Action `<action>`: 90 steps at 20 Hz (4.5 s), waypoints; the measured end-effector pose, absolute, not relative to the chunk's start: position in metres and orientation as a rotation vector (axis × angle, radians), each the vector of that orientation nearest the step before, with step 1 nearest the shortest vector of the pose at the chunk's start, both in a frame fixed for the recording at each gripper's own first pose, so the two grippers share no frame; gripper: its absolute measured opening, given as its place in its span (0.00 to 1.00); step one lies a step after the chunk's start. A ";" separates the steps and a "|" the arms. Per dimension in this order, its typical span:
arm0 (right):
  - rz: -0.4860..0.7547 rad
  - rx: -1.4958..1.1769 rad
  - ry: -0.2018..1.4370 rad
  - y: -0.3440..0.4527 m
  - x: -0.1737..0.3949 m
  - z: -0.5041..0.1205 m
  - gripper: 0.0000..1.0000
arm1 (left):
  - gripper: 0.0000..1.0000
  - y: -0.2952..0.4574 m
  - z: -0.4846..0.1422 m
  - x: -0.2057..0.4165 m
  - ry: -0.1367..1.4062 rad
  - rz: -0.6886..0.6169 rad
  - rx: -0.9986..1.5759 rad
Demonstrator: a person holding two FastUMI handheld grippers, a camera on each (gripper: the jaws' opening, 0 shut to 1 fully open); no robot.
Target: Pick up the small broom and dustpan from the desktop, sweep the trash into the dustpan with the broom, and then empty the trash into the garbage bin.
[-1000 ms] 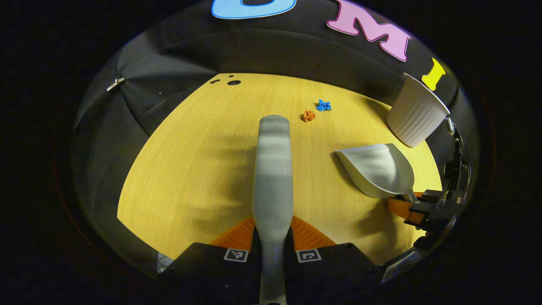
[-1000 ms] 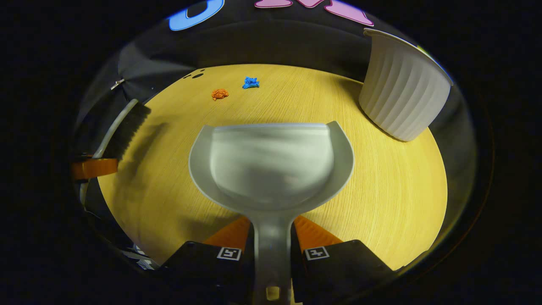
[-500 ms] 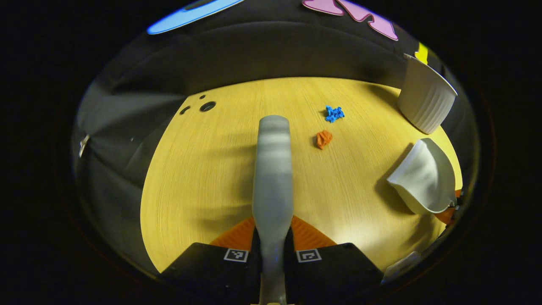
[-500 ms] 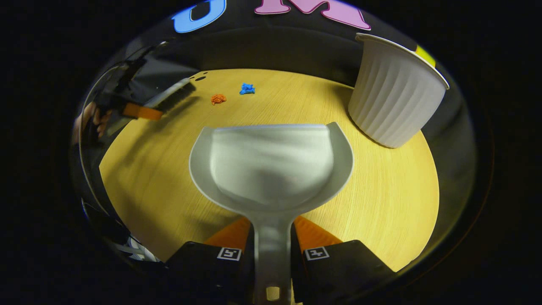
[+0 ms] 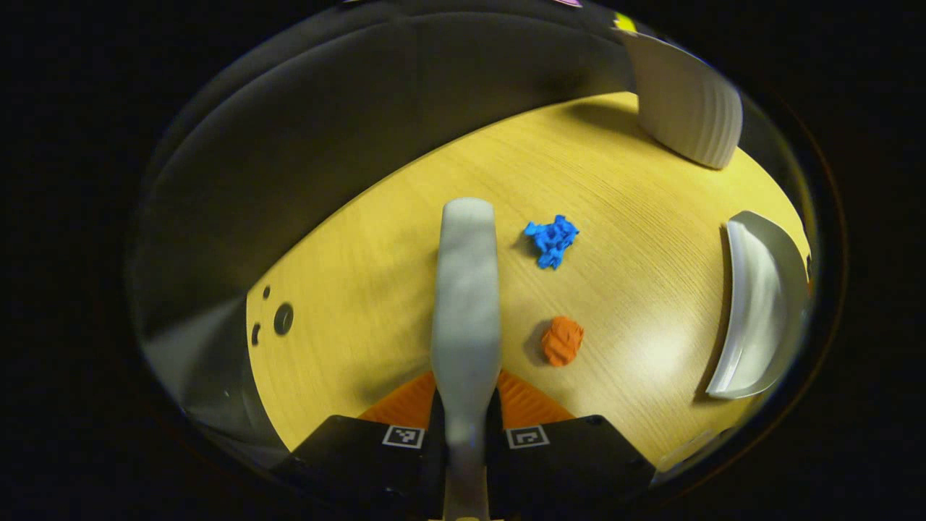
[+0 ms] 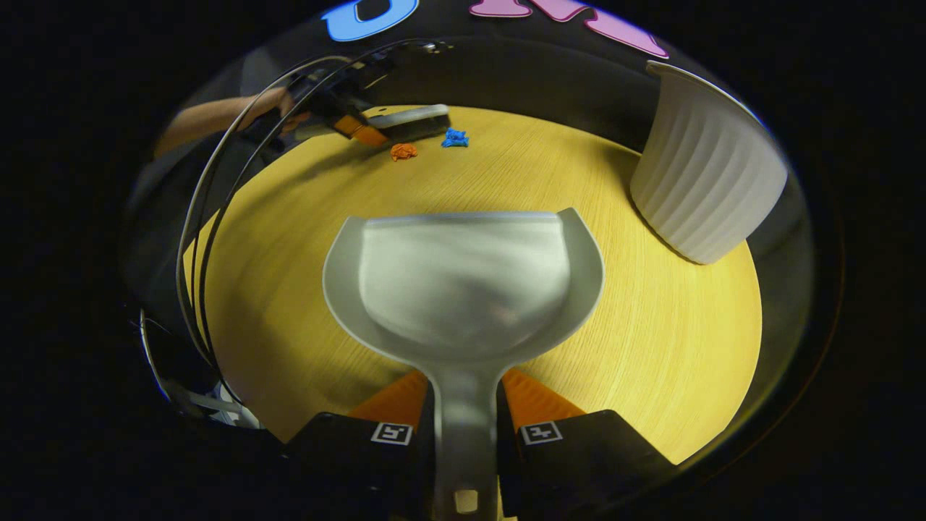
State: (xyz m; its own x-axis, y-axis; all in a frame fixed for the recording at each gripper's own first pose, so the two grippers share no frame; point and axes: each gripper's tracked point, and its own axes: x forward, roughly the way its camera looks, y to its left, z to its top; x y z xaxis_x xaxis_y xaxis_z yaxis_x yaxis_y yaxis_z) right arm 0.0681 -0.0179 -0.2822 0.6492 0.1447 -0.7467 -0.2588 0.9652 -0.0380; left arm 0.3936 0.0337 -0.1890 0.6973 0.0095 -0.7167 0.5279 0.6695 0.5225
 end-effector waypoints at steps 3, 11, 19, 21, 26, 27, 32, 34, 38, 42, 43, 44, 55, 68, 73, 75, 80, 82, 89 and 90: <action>0.234 -0.137 0.830 -0.017 0.072 -0.284 0.40 | 0.27 0.012 -0.198 0.402 0.766 -0.425 0.854; 0.256 -0.156 0.813 -0.010 0.079 -0.273 0.39 | 0.28 -0.045 -0.221 0.348 0.867 -0.667 0.859; 0.261 -0.168 0.806 -0.010 0.081 -0.269 0.39 | 0.28 -0.091 -0.232 0.266 0.975 -0.806 0.915; 0.254 -0.158 0.804 -0.011 0.081 -0.269 0.39 | 0.28 -0.104 -0.232 0.240 1.012 -0.839 0.890; 0.231 -0.138 0.795 -0.014 0.078 -0.272 0.39 | 0.28 -0.113 -0.231 0.200 1.033 -0.800 0.822; 0.229 -0.140 0.795 -0.015 0.077 -0.272 0.39 | 0.26 -0.112 -0.227 0.199 1.018 -0.769 0.781; 0.209 -0.119 0.793 -0.024 0.077 -0.269 0.39 | 0.28 -0.083 -0.188 0.210 0.918 -0.597 0.533; 0.192 -0.117 0.779 -0.020 0.079 -0.269 0.39 | 0.28 -0.057 -0.185 0.201 0.891 -0.527 0.460; 0.161 -0.100 0.759 -0.022 0.080 -0.262 0.39 | 0.28 0.008 -0.216 0.177 0.865 -0.406 0.347; 0.126 -0.158 0.714 -0.042 0.083 -0.249 0.39 | 0.28 0.084 -0.259 0.164 0.867 -0.358 0.258; 0.120 -0.169 0.712 -0.047 0.084 -0.246 0.39 | 0.28 0.101 -0.268 0.163 0.868 -0.351 0.232; 0.117 -0.178 0.715 -0.045 0.086 -0.246 0.39 | 0.29 0.119 -0.275 0.162 0.869 -0.348 0.208; 0.066 0.017 0.623 -0.046 0.084 -0.207 0.39 | 0.27 0.091 -0.268 0.141 0.862 -0.336 0.149; -0.171 0.053 0.666 -0.074 0.102 -0.208 0.39 | 0.27 0.081 -0.272 0.120 0.843 -0.312 0.035; -0.268 0.033 0.685 -0.079 0.101 -0.210 0.39 | 0.27 0.097 -0.271 0.118 0.826 -0.277 -0.005; -0.308 -0.030 0.700 -0.081 0.099 -0.211 0.39 | 0.27 0.106 -0.272 0.116 0.821 -0.260 -0.029; -0.362 -0.238 0.762 -0.094 0.095 -0.219 0.39 | 0.27 0.120 -0.278 0.115 0.829 -0.221 -0.105; -0.382 -0.328 0.756 -0.104 0.095 -0.214 0.39 | 0.27 0.120 -0.278 0.117 0.823 -0.204 -0.095; -0.462 -0.677 0.779 -0.141 0.088 -0.188 0.39 | 0.27 0.110 -0.276 0.120 0.830 -0.226 -0.076; -0.475 -0.730 0.782 -0.139 0.090 -0.186 0.39 | 0.27 0.110 -0.276 0.120 0.831 -0.227 -0.076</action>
